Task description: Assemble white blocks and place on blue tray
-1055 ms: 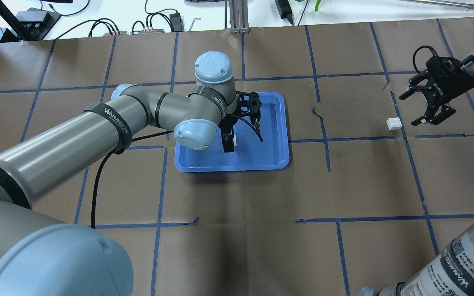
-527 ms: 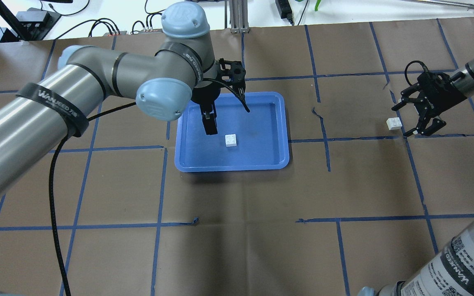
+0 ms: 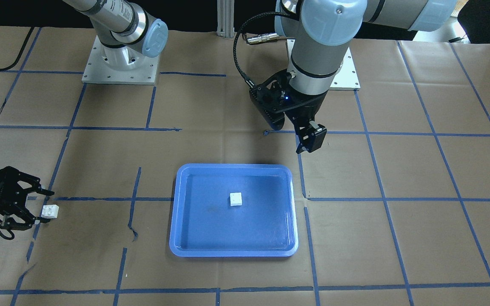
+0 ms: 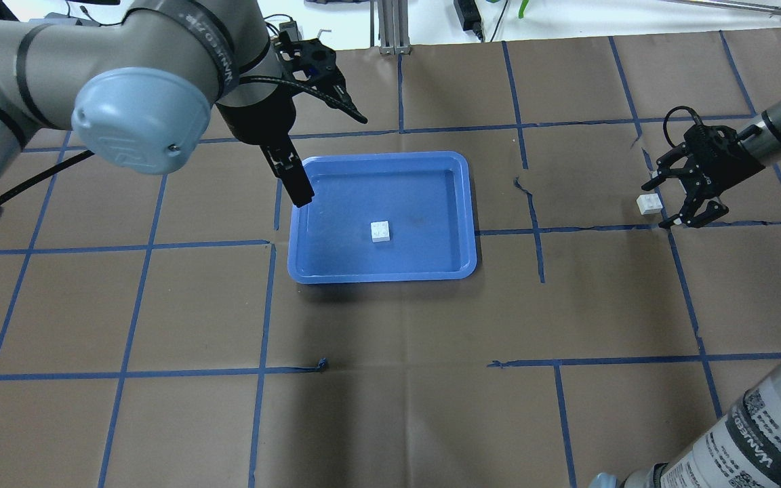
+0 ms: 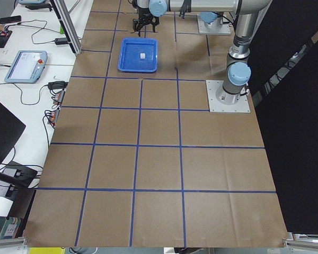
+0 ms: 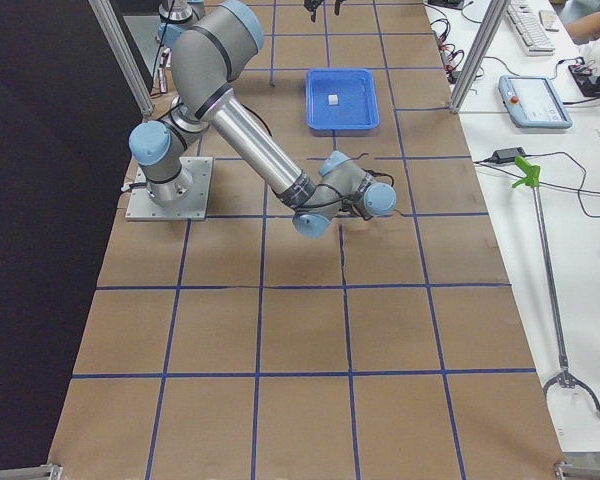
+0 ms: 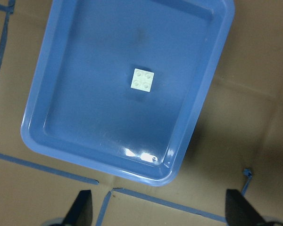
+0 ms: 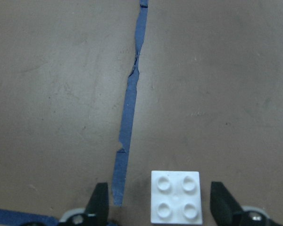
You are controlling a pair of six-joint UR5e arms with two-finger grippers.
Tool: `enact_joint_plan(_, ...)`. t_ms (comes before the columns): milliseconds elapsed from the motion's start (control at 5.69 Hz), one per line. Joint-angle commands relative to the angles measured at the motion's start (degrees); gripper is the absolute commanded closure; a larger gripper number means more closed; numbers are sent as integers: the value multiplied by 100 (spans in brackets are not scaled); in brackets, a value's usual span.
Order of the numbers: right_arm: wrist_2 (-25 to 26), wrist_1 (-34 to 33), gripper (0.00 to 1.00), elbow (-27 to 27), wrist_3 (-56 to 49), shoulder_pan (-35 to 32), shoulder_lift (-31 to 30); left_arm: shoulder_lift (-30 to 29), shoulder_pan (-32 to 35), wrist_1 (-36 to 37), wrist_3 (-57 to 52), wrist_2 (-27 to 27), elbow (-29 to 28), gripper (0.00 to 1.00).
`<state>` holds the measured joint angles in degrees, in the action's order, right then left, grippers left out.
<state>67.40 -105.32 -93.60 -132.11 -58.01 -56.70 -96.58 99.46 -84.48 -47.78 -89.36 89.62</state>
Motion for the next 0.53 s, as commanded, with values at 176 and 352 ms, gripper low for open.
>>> enact_joint_plan(176,54,-234,81,70,10,0,-25,753,-751,-717,1161,-29,82,1)
enact_joint_plan(352,36,-235,82,87,53,0,-95,912,-823,-859,1523,-20,109,1)
